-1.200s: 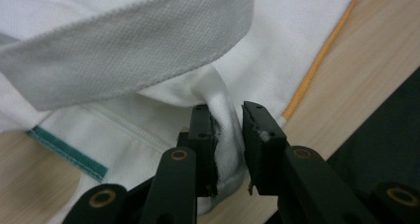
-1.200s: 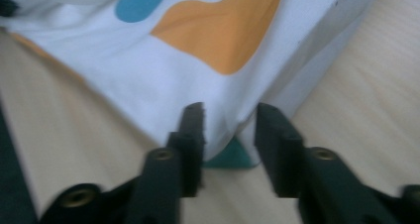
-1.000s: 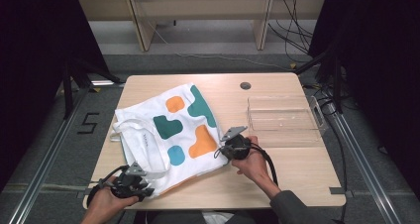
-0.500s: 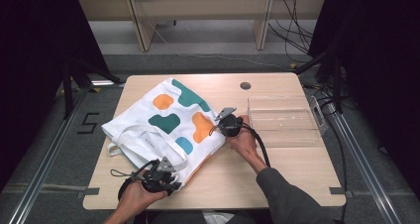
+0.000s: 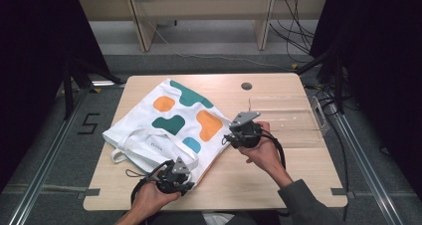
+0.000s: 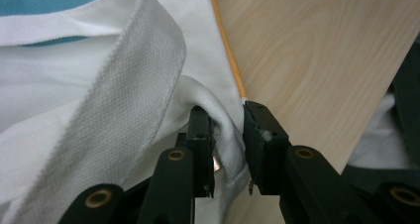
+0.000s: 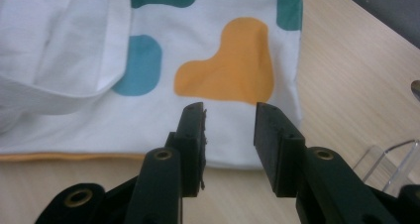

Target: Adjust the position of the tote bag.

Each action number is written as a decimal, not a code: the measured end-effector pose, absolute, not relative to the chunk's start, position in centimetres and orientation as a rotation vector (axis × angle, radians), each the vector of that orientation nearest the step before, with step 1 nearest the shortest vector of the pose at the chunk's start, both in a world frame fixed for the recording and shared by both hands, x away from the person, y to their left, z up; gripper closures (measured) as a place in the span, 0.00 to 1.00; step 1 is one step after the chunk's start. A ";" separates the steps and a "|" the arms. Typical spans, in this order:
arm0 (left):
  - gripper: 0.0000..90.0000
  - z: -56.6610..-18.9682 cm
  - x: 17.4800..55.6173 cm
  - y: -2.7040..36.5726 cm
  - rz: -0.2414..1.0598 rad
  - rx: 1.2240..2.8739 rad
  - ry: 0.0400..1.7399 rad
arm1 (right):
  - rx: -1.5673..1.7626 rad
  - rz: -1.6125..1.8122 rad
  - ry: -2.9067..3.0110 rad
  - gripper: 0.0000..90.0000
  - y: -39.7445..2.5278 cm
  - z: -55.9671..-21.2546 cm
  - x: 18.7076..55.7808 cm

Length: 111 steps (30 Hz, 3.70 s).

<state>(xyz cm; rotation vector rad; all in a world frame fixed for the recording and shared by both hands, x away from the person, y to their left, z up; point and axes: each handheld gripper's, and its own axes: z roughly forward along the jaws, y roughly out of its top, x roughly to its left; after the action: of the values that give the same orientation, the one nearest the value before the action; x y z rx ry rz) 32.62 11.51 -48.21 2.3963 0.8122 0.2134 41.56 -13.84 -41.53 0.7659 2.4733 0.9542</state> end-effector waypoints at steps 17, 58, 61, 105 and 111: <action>0.45 -43.6 31.1 16.9 0.174 2.157 0.817 | 0.674 1.003 2.639 0.50 -10.0 -43.7 37.8; 0.29 -46.9 35.0 33.0 0.652 2.218 1.256 | 0.541 0.822 2.761 0.85 -9.4 -46.4 35.8; 0.30 -48.1 35.4 32.9 0.606 2.257 1.324 | 0.550 0.832 2.743 0.84 -10.3 -46.4 36.1; 0.51 -48.4 35.2 28.0 0.523 2.411 1.160 | 0.833 0.676 2.551 0.79 -15.2 -47.6 37.5; 0.60 -49.0 35.7 28.2 0.448 2.419 1.165 | 0.859 0.664 2.556 0.68 -15.5 -47.8 37.4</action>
<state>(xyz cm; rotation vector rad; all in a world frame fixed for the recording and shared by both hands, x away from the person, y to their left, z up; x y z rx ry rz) 35.74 28.19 -48.98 2.4194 1.1647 0.4478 37.37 -15.51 -47.78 0.8585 2.5555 0.6639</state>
